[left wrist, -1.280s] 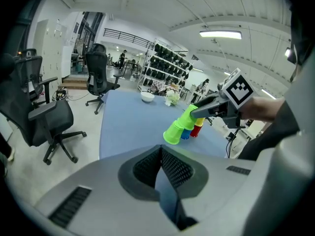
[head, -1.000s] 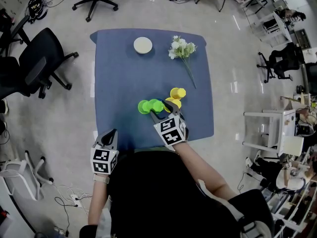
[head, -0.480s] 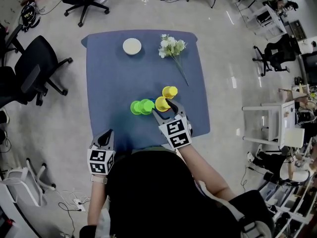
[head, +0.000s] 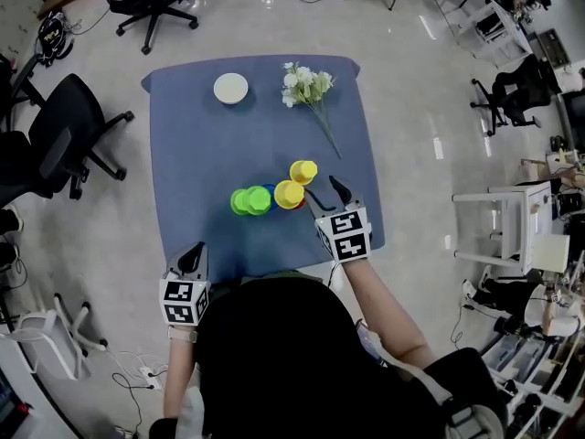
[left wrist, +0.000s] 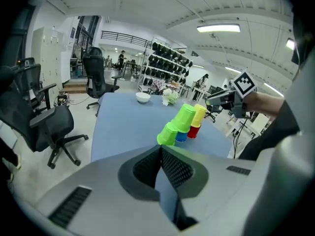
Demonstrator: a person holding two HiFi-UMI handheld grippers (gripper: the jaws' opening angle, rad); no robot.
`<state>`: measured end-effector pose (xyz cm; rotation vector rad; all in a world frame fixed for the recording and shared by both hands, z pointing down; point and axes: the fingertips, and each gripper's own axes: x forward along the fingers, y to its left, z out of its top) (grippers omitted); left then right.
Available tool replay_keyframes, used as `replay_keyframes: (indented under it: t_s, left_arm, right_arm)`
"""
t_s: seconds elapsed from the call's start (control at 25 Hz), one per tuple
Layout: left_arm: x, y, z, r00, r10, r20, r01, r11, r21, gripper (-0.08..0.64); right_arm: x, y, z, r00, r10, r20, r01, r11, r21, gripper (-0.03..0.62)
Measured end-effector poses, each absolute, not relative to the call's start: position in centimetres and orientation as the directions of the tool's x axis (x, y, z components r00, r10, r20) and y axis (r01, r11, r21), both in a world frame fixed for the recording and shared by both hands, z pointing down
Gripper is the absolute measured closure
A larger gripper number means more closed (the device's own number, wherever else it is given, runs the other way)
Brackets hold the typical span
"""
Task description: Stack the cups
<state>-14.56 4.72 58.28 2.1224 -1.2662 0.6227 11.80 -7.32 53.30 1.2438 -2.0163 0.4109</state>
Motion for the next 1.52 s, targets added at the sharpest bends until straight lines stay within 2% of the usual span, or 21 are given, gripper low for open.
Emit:
replay_keyframes:
  t_s: [0.44,0.96,1.16,1.28,1.52]
  left_arm:
    - [-13.3,5.2,58.3,0.356,-0.625,0.695,-0.931,-0.306,0.201,0.549]
    - [-13.4,7.2,59.2,0.261,-0.627,0.734,-0.965,-0.197,0.174,0.549]
    - [-13.8,8.0,59.2,0.233,-0.629,0.742,-0.972,-0.168,0.163,0.549]
    - [-14.0,8.3,59.0,0.224,-0.630,0.744,-0.975,-0.155,0.162,0.549]
    - [-14.1,8.4,58.8,0.229,-0.638,0.735,-0.973,-0.161,0.164,0.549]
  right_arm:
    - [15.6,-10.6,59.1,-0.291,-0.565,0.772,-0.853,0.518,0.057,0.333]
    - [14.3,-12.3,64.4,-0.374,-0.455,0.808,-0.783,0.622,-0.012,0.333]
    - [13.9,-12.6,65.4,-0.382,-0.443,0.811,-0.771,0.637,-0.015,0.333]
    - [13.9,-12.8,65.3,-0.378,-0.448,0.810,-0.769,0.639,-0.005,0.376]
    - [13.7,-13.0,64.3,-0.376,-0.474,0.796,-0.771,0.636,0.014,0.377]
